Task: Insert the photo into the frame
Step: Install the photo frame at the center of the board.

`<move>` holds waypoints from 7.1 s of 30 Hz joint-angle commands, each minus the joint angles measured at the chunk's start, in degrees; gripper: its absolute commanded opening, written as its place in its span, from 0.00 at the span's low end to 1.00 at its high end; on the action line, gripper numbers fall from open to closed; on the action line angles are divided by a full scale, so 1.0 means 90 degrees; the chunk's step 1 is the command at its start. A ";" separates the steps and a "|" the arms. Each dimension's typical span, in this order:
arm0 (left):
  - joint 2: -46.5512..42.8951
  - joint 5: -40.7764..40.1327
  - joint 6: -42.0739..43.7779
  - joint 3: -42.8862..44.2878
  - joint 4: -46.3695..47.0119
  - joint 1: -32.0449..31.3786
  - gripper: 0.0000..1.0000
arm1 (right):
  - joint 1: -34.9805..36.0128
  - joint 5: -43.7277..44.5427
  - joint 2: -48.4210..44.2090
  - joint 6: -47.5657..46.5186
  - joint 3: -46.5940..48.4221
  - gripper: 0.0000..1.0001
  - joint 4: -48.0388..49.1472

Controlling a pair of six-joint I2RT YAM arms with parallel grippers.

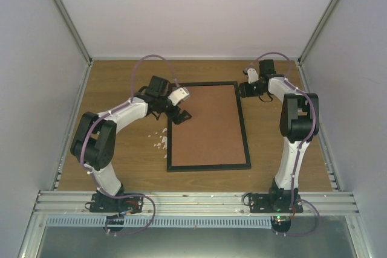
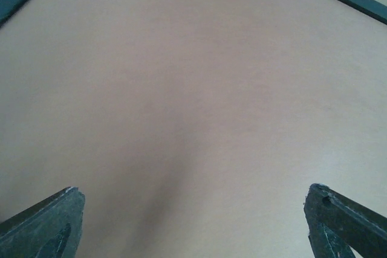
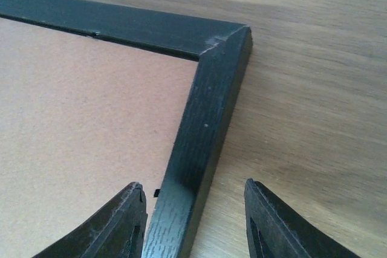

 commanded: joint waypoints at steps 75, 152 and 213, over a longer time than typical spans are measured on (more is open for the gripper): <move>0.1208 -0.1414 0.0601 0.0537 -0.0004 -0.1784 0.88 | 0.0824 0.2107 0.0187 -0.1242 -0.1009 0.51 0.0225; 0.0109 0.0372 0.0644 0.0016 -0.0697 -0.2751 0.66 | 0.0254 -0.1202 -0.3277 -0.3784 -0.3626 0.47 -0.0817; 0.1279 -0.1859 0.0097 -0.0238 0.0379 -0.4058 0.10 | 0.0903 -0.0212 -0.3665 -0.4285 -0.5401 0.21 0.0651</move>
